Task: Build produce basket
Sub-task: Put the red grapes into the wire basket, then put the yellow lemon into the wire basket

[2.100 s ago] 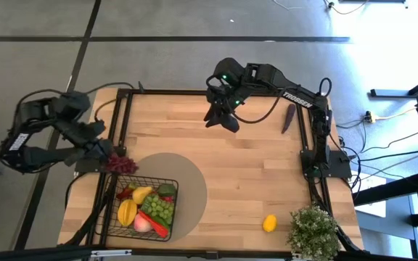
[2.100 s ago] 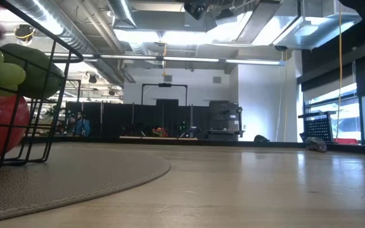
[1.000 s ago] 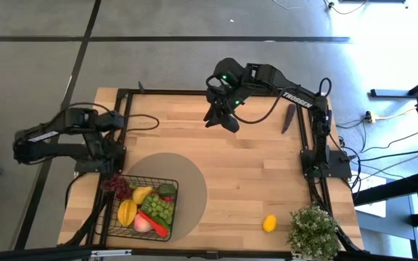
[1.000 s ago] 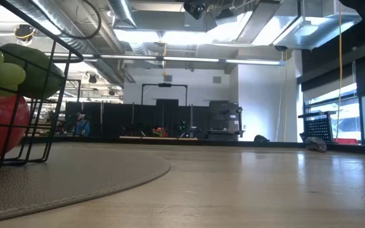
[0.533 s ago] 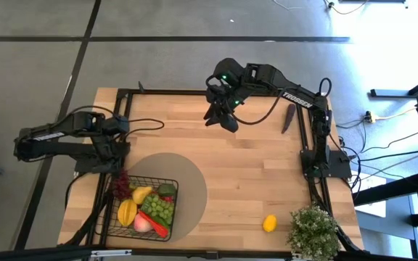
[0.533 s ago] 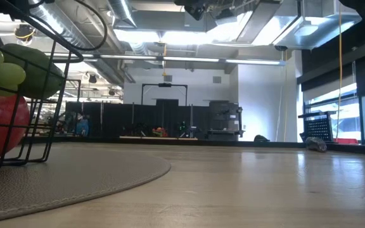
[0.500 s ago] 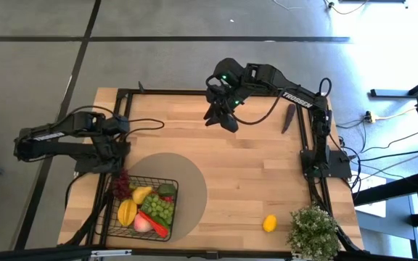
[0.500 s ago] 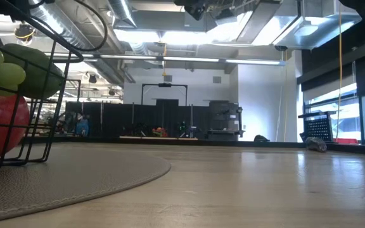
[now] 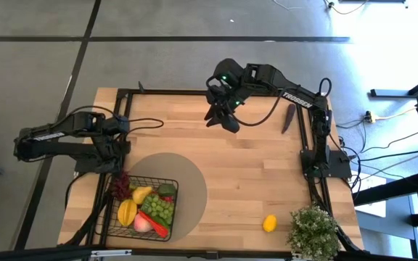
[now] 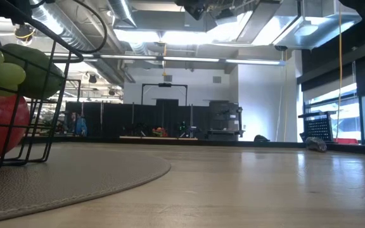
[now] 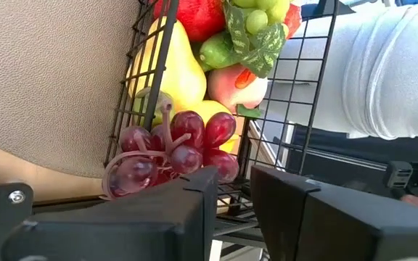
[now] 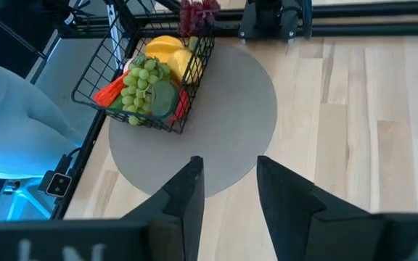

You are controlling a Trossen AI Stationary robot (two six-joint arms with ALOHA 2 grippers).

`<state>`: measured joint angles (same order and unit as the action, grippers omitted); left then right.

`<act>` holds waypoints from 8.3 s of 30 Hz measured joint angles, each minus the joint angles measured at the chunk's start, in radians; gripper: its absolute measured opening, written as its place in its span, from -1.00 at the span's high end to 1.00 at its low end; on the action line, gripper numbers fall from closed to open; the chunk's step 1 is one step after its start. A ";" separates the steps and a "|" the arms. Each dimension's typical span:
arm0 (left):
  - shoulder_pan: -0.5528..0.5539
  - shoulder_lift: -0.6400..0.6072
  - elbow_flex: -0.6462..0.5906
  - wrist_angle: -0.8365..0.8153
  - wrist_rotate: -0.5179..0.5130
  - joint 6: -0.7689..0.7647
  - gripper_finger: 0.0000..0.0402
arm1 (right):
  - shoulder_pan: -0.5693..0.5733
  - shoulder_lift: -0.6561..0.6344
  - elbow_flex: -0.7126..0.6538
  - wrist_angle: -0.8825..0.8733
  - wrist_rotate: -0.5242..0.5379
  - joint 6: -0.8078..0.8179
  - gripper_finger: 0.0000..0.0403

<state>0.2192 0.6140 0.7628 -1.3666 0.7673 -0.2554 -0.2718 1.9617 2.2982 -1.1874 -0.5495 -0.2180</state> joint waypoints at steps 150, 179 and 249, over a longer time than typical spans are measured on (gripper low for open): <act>0.001 0.071 0.356 0.254 -0.557 0.423 0.65 | 0.969 -0.016 -0.589 -0.224 0.316 2.537 -0.37; 0.001 0.071 0.356 0.254 -0.557 0.422 0.65 | 0.975 0.068 -0.888 0.119 0.185 2.463 -0.37; 0.001 -0.002 0.356 0.256 -0.144 0.418 0.65 | 0.453 0.185 -0.262 0.929 0.398 0.602 0.21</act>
<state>0.2199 0.6117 1.1187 -1.1102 0.6228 0.1627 0.1808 2.1471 2.0365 -0.2581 -0.1514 0.3837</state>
